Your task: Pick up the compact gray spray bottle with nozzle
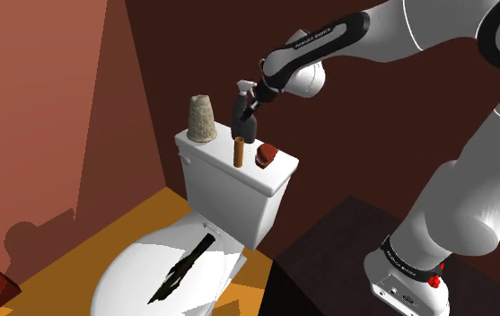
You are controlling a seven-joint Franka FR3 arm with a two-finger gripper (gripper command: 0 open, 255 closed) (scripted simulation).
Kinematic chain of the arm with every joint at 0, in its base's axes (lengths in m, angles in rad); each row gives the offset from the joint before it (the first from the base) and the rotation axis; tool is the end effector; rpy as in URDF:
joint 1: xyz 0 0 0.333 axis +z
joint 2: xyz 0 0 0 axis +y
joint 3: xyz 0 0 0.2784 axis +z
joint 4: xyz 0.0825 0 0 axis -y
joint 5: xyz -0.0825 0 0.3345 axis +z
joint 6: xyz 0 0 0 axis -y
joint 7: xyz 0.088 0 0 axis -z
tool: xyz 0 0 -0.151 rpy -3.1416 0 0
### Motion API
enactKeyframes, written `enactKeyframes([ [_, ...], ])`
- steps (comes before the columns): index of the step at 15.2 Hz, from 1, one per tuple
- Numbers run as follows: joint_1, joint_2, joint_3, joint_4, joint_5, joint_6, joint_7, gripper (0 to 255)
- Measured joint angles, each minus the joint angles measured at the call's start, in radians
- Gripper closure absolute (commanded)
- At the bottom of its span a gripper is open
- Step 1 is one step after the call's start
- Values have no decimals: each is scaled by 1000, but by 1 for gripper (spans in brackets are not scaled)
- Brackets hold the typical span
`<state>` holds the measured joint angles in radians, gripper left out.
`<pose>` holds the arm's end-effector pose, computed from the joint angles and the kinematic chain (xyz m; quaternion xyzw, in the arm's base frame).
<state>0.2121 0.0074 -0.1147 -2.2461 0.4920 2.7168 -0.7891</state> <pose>0.5393 0.0442 0.3664 -0.9355 -0.2307 -0.2598 0.0639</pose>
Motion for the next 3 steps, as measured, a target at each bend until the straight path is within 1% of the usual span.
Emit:
enactKeyframes([
  [3,-2,-20,-3,12,-31,-29,28,255],
])
